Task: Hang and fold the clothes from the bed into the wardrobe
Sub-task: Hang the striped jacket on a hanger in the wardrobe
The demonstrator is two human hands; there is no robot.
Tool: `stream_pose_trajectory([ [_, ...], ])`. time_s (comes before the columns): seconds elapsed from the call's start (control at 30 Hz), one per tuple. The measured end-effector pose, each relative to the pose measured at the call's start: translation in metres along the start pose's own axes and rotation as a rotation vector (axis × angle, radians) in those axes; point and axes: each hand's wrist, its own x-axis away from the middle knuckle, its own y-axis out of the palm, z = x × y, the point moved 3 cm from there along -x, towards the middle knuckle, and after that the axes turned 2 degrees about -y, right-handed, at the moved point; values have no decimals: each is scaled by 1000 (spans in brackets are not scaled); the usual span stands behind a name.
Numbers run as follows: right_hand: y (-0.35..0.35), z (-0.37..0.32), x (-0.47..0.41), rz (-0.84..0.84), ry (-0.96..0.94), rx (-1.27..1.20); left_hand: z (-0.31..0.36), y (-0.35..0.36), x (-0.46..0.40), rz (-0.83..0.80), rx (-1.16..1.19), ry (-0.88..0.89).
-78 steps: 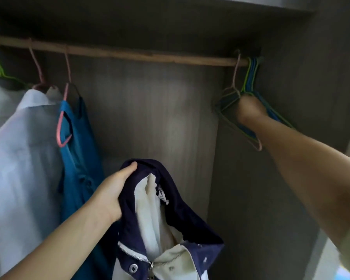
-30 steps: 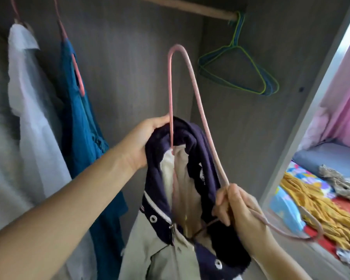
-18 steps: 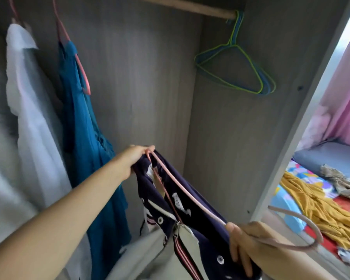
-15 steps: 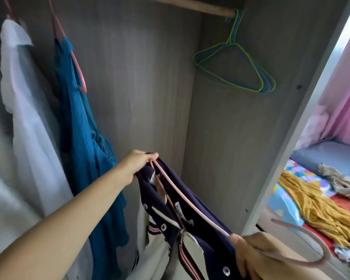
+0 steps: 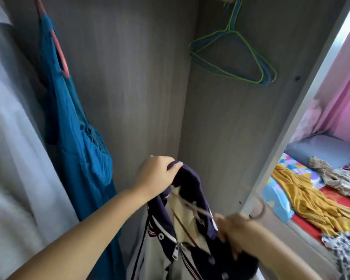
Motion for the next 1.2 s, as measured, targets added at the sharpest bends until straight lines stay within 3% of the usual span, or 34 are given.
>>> stream_pose_trajectory([
  [0.13,-14,-68,-13,-26,-186,-20,-31,3,-13,-48,288,-272],
  [0.27,4,-96,-31,-316,-129,-215,-61,12,-8,-82,255,-409],
  [0.4,-21,-137,-55,-356,-164,-618,-82,-15,-12,-60,160,-534],
  [0.5,-23,-175,-72,-367,-157,-656,-49,-16,2,-58,-21,-292],
  [0.57,-24,-201,-85,-394,-172,-772,-17,-9,12,-85,47,-94],
  [0.63,-29,-231,-96,-456,-156,-936,1,-12,6,-146,162,-58],
  [0.73,-33,-264,-103,-533,-166,-983,11,-37,-17,-66,287,-72],
  [0.83,-36,-283,-110,-592,-202,-1020,28,-57,-19,-30,148,151],
  [0.93,-40,-312,-112,-654,-253,-1027,38,-70,-17,104,-169,297],
  [1.0,-43,-336,-112,-668,-299,-1077,40,-82,-24,200,-205,226],
  [1.1,-53,-386,-109,-706,-387,-1192,45,-112,-46,280,38,-59],
  [1.2,-64,-435,-99,-801,-463,-1206,58,-142,-75,277,93,-130],
])
